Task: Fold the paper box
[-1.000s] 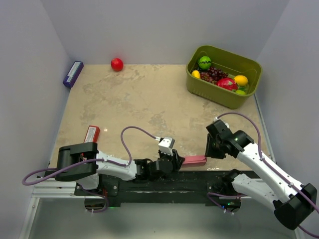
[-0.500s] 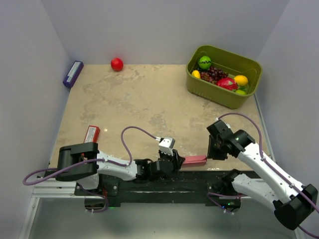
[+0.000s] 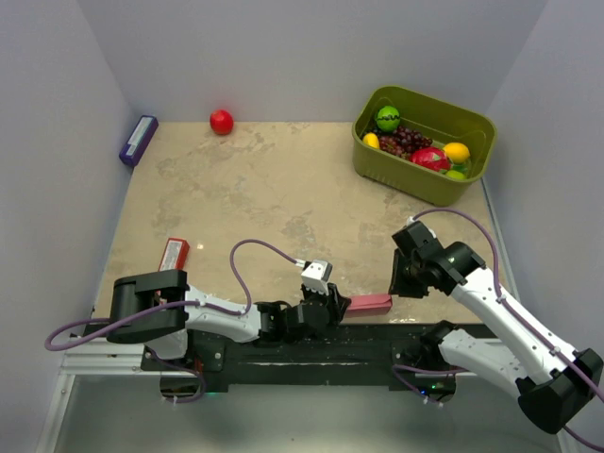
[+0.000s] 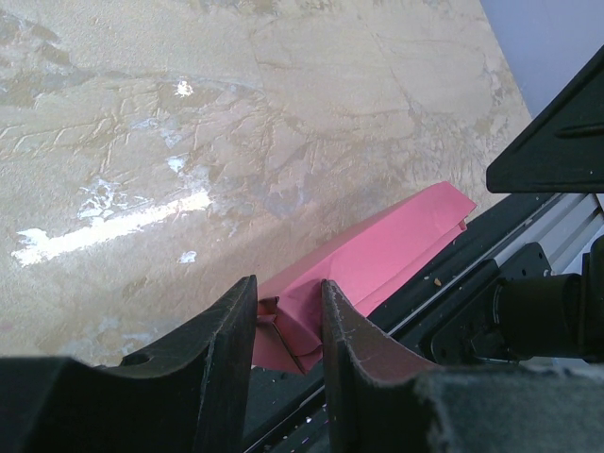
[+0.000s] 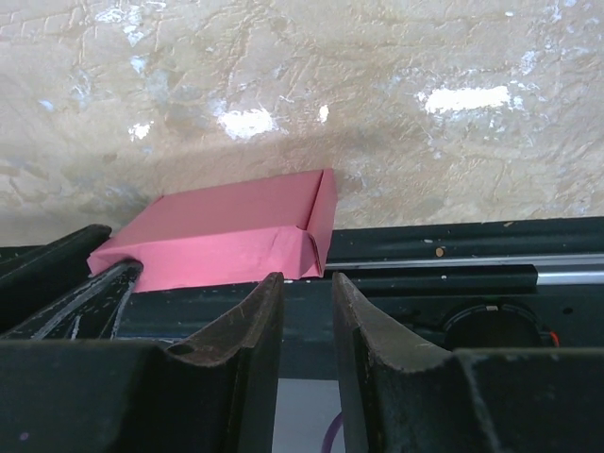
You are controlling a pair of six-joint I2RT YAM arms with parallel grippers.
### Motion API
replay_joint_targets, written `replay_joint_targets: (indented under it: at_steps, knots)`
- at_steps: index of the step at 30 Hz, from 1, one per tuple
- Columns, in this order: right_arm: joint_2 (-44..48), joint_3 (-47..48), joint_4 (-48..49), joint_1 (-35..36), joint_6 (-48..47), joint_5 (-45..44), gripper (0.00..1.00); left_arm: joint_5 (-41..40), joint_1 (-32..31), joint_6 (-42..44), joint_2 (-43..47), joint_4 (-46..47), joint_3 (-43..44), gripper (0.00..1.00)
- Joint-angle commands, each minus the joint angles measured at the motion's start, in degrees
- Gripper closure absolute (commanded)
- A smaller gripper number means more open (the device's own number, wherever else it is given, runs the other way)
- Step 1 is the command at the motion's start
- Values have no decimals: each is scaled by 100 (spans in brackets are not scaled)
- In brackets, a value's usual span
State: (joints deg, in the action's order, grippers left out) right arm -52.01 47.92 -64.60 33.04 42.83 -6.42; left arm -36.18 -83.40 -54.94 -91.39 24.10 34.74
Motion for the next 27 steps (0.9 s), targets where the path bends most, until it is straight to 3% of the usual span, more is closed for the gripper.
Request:
replay_joint_targets:
  at_steps: [1,13,27]
  knots:
    - [-37,227,44,-17,-29,-9,69,525,-28,554,-862,-2999,-574,91]
    - [147,-397,175,-17,59,141,70,542,-28,581,-889,-2999,-565,91]
    - [-55,-231,-35,-17,41,17,71,542,-28,589,-906,-2999,-565,91]
